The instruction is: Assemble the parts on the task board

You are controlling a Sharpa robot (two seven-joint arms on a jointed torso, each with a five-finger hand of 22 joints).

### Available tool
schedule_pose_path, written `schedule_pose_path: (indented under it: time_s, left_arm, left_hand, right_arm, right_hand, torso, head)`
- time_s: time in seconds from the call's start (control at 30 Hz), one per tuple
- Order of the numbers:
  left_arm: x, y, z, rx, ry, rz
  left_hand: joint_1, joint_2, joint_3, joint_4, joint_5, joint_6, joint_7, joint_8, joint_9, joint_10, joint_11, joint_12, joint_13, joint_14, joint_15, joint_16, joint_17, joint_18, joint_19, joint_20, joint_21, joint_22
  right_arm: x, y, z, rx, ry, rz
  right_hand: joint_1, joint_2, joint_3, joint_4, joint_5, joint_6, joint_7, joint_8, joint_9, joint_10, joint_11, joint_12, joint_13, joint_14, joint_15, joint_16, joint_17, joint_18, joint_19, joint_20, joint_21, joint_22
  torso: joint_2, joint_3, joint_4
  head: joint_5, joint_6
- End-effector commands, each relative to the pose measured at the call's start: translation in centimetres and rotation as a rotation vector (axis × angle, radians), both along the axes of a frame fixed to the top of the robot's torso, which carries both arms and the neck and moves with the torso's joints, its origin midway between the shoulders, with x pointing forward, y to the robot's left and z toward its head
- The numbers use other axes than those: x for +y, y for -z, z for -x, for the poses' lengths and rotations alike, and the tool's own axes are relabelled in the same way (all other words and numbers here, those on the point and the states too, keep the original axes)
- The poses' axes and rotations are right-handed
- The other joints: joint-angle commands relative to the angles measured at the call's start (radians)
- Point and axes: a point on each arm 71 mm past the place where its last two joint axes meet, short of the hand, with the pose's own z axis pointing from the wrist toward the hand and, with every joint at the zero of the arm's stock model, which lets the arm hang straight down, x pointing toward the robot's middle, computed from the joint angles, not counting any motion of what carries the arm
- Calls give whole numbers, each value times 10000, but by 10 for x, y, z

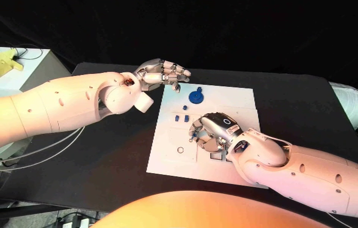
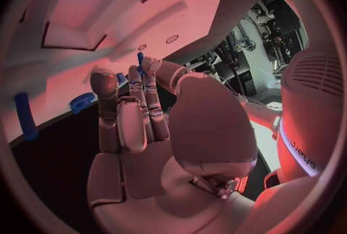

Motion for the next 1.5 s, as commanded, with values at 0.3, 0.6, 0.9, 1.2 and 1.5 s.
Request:
schedule_pose_path:
  time_s: [0.3, 0.6, 0.9, 1.2, 1.5]
  left_arm:
    - [-3, 0, 0, -52, 179, 10]
    - [-3, 0, 0, -36, 179, -8]
    - [-3, 0, 0, -16, 181, -24]
    - [-3, 1, 0, -7, 186, -29]
    - [-3, 1, 0, 9, 195, -36]
  left_hand:
    - [-30, 52, -60, 28, -15, -74, 8, -22, -16, -40, 40, -40, -14, 46, 60, -19, -5, 139, 72, 13, -67, -20]
    - [-39, 56, -66, 41, -14, -77, 7, -20, -16, -43, 41, -39, -16, 45, 61, -20, -6, 139, 75, 15, -76, -27]
    - [-39, 56, -66, 41, -14, -77, 7, -20, -16, -43, 41, -39, -16, 45, 61, -20, -6, 139, 75, 15, -76, -27]
    - [-39, 56, -66, 41, -14, -77, 7, -20, -16, -43, 41, -39, -16, 45, 61, -20, -6, 139, 75, 15, -76, -27]
    - [-54, 59, -80, 65, -13, -88, 8, -18, -18, -54, 43, -40, -21, 43, 64, -23, -7, 139, 82, 19, -99, -44]
  right_arm:
    - [1, 1, 1, -139, 43, 81]
    - [4, 3, 3, -69, -27, 88]
    - [5, 5, 4, -31, -41, 94]
    - [6, 7, 5, 56, -37, 191]
    - [6, 12, 4, 170, 11, 418]
  right_hand:
    - [113, 213, 55, -10, 41, -31, 31, 8, 14, 626, -577, 34, 203, 371, -62, 1, 10, -93, -61, 7, 9, 25]
    - [113, 213, 55, -10, 41, -31, 31, 8, 14, 626, -577, 34, 203, 371, -62, 1, 10, -93, -61, 7, 9, 25]
    - [113, 213, 55, -10, 41, -31, 31, 8, 14, 626, -577, 34, 203, 371, -62, 1, 10, -93, -61, 7, 9, 25]
    - [113, 213, 55, -10, 41, -31, 31, 8, 14, 626, -577, 34, 203, 371, -62, 1, 10, -93, -61, 7, 9, 25]
    - [93, 210, 64, -22, 51, -41, 36, 10, 36, 633, -573, 17, 214, 367, -58, 1, -6, -84, -91, 12, -9, 8]
  torso:
    - [-2, 7, -7]
    - [1, 9, -12]
    - [-3, 8, -14]
    - [2, 10, -4]
    - [1, 3, -13]
  head:
    - [55, 1]
    - [157, 1]
    - [126, 1]
    - [144, 1]
    - [185, 1]
